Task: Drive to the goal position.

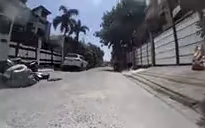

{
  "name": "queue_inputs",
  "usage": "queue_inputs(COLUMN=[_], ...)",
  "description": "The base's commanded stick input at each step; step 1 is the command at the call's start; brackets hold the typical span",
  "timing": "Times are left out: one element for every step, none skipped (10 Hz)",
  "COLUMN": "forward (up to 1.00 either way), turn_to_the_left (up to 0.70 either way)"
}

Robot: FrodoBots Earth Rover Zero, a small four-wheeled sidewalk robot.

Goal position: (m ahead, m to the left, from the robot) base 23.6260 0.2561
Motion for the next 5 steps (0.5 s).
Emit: queue_inputs(forward=[1.0, 1.0, 1.0, 1.0, 1.0], turn_to_the_left=[0.0, 0.0, 0.0, 0.0, 0.0])
